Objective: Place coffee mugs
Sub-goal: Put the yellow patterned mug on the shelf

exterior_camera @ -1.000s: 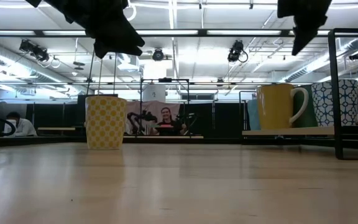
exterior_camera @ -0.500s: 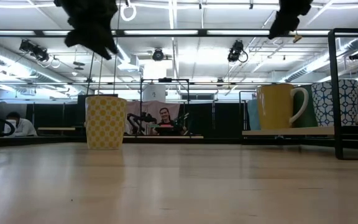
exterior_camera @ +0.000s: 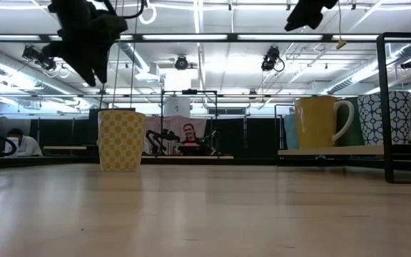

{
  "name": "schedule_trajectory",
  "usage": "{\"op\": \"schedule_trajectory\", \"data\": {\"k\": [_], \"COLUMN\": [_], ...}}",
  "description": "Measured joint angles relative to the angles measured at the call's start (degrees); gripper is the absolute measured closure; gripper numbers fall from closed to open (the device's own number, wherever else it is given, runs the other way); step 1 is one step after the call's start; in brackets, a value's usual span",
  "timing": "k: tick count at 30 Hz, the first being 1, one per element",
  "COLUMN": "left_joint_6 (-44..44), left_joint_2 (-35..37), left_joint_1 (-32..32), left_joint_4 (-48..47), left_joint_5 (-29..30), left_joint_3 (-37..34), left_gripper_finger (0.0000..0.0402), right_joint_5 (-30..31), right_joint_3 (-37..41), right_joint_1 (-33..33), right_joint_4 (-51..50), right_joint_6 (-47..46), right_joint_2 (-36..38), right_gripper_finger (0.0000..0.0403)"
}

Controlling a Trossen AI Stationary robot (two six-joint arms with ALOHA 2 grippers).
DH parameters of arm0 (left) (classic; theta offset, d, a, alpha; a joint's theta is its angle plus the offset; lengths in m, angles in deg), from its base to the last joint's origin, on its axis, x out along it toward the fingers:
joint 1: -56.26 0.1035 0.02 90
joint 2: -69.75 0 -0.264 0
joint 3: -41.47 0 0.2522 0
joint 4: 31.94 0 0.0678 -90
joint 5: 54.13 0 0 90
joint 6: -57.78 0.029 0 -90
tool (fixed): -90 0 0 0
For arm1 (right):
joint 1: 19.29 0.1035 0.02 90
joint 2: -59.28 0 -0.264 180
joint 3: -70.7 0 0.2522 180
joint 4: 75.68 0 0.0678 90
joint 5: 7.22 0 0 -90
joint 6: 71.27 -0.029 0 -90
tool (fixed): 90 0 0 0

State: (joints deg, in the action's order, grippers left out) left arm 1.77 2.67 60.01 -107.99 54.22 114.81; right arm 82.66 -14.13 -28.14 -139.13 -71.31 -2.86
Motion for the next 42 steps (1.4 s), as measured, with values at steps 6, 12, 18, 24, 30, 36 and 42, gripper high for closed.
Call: {"op": "schedule_trajectory", "data": {"k": [6, 12, 18, 24, 30, 36, 42], "left_joint_6": [-0.33, -0.31, -0.22, 1.63, 5.30, 10.87, 19.41], "left_joint_2": [-3.16, -6.81, -10.97, -14.54, -17.36, -18.39, -18.62], "left_joint_1": [0.00, 0.71, 1.95, 3.02, 3.23, 3.21, 3.21], "left_joint_4": [2.03, 1.90, 2.61, 2.87, 3.84, 4.87, 7.45], "left_joint_5": [0.09, -0.08, -0.11, -1.65, -2.51, -3.14, -3.08], "left_joint_3": [0.11, 0.01, 0.10, 0.03, 0.03, 0.03, 0.03], "left_gripper_finger": [0.0246, 0.0246, 0.0246, 0.0246, 0.0247, 0.0273, 0.0323], "right_joint_5": [0.00, -0.04, -0.01, -0.02, 0.02, 0.02, 0.02], "right_joint_3": [0.02, 0.02, 0.02, 0.02, 0.02, 0.02, 0.02], "right_joint_1": [2.26, 4.45, 5.58, 5.93, 5.90, 5.90, 5.90], "right_joint_4": [1.31, 2.80, 3.51, 4.04, 3.93, 4.22, 4.26], "right_joint_6": [0.12, 0.21, 2.75, 3.22, 3.25, 3.25, 3.25], "right_joint_2": [-4.01, -7.95, -10.84, -12.53, -13.58, -13.71, -13.71], "right_gripper_finger": [0.0262, 0.0262, 0.0262, 0.0262, 0.0262, 0.0262, 0.0262]}}
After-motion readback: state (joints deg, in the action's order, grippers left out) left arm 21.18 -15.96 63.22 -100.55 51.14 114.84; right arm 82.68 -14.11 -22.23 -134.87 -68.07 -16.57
